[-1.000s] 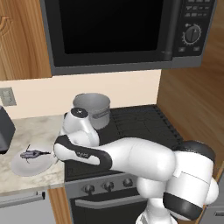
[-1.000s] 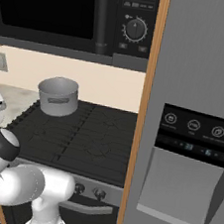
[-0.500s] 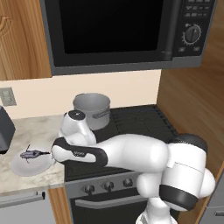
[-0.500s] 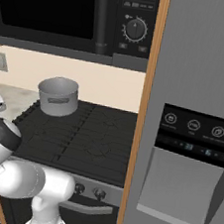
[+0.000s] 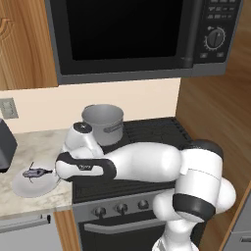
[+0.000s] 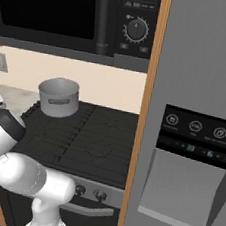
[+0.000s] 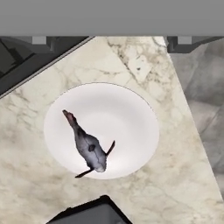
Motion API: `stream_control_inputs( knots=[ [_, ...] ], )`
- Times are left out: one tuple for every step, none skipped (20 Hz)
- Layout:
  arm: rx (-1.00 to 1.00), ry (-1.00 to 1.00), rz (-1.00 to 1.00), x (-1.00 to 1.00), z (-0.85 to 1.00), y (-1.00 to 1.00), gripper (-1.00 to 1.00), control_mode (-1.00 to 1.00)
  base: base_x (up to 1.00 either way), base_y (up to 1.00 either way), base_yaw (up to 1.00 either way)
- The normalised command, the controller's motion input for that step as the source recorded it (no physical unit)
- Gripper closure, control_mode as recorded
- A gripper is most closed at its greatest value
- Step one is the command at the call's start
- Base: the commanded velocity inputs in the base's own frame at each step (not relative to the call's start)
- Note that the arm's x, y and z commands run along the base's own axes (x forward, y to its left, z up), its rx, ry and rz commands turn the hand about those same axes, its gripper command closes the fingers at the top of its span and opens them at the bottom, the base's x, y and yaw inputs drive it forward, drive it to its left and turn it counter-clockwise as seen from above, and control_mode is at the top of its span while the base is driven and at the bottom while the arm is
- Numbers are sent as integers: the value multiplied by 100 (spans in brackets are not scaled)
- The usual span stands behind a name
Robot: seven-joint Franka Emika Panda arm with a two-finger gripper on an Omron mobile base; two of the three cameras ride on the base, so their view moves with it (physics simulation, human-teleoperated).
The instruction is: Retrieve the frozen meat and place it in the pot on a burner. Then turn the burner on.
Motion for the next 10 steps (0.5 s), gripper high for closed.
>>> stream_control_inputs(
  knots=[
    [0, 0, 0, 18, -3, 17, -100, -100, 0, 0, 0],
    [0, 0, 0, 18, -3, 18, -100, -100, 0, 0, 0],
    [0, 0, 0, 19, -4, 18, -100, -100, 0, 0, 0],
    [0, 0, 0, 18, -6, 18, -100, -100, 0, 0, 0],
    [0, 0, 0, 19, -7, 17, -100, -100, 0, 0, 0],
    [0, 0, 0, 19, -10, 18, -100, -100, 0, 0, 0],
    [-1, 0, 0, 19, -11, 19, -100, -100, 0, 0, 0],
    [-1, 0, 0, 19, -13, 19, -100, -100, 0, 0, 0],
    [-1, 0, 0, 19, -12, 19, -100, -100, 0, 0, 0],
    [-2, 0, 0, 21, -13, 19, -100, -100, 0, 0, 0]
  ],
)
